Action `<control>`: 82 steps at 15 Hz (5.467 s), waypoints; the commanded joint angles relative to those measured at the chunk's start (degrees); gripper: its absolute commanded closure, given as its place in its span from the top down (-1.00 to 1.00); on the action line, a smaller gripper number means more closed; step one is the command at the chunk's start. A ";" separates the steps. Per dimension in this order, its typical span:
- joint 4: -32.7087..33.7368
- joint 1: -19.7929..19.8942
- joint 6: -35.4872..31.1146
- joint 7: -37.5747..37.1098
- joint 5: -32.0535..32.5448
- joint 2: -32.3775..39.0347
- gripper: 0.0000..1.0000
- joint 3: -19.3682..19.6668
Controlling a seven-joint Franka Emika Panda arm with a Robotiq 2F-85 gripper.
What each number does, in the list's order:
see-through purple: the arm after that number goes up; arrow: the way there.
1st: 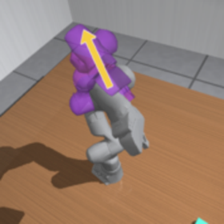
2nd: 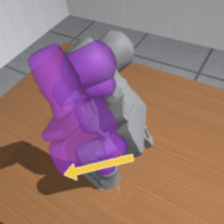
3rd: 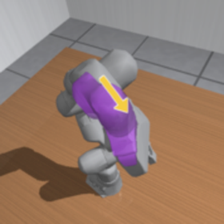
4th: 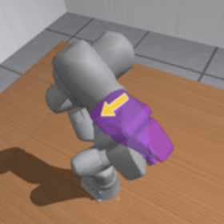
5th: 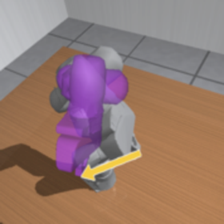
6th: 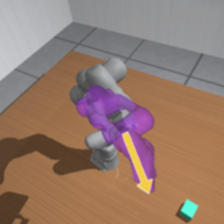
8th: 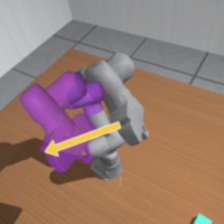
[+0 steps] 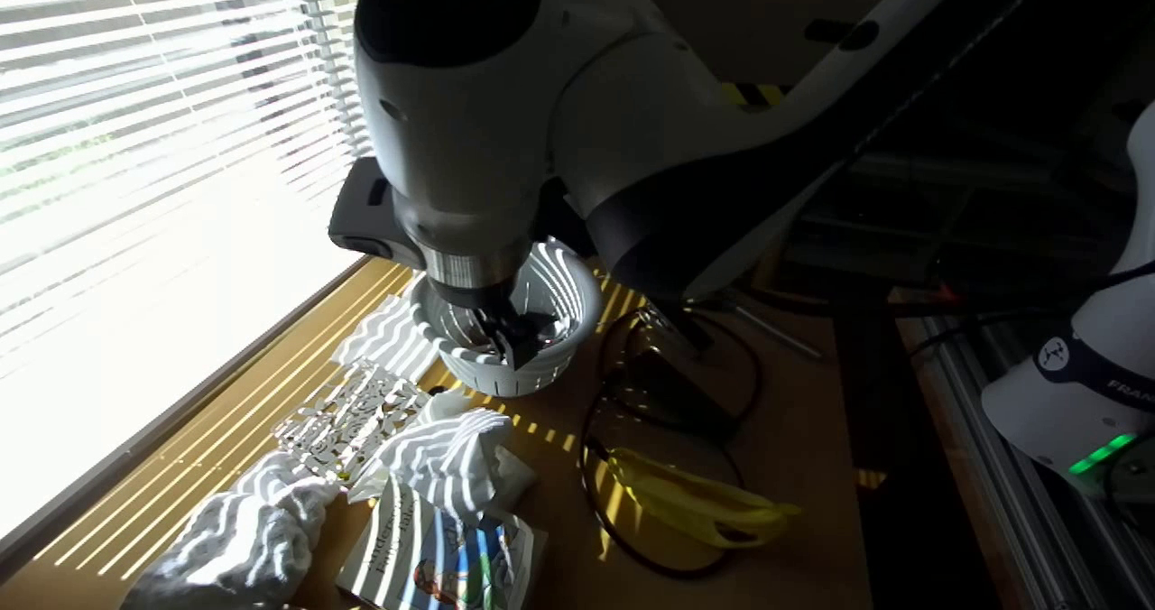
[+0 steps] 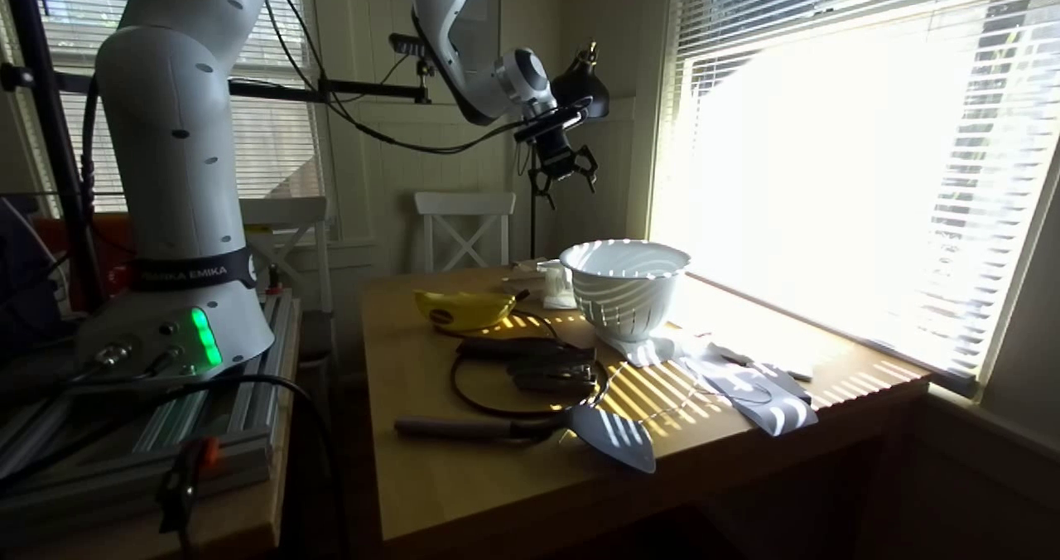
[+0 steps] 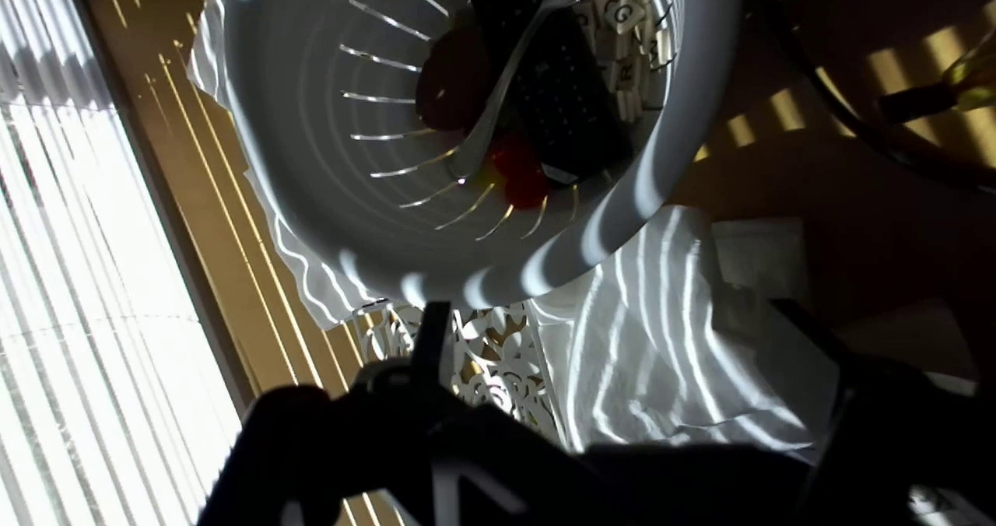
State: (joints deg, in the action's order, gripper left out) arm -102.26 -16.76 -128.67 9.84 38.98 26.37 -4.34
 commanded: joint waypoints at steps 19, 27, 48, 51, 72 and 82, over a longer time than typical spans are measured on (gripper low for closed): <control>-0.23 17.57 -10.83 -5.31 -38.11 6.35 1.00 0.21; 6.38 21.85 -15.41 -8.51 -51.47 17.09 1.00 -0.11; 28.26 8.12 14.27 -43.01 -41.88 31.80 0.47 12.36; 30.35 8.27 16.28 -43.55 -41.82 32.62 0.03 12.06; -1.99 4.89 -18.06 -34.68 -34.31 -2.28 -0.98 10.56; -4.24 5.81 -20.49 -11.55 -36.84 -2.92 -0.98 -3.34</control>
State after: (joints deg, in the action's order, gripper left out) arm -105.20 -11.63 -150.00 -8.38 2.83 23.29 -4.59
